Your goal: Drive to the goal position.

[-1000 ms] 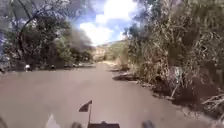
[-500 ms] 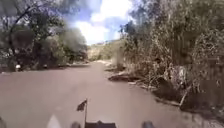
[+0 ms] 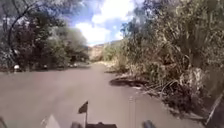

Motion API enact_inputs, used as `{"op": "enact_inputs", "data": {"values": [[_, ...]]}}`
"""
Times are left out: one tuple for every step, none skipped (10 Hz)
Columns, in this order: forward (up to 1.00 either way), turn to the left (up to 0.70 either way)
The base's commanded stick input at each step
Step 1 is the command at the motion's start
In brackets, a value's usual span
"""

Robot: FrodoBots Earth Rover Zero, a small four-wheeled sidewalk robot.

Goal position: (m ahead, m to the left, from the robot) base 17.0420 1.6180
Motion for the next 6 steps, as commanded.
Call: {"op": "enact_inputs", "data": {"values": [[0.70,0.00],[0.70,0.00],[0.70,0.00],[0.70,0.00],[0.70,0.00],[0.70,0.00]]}}
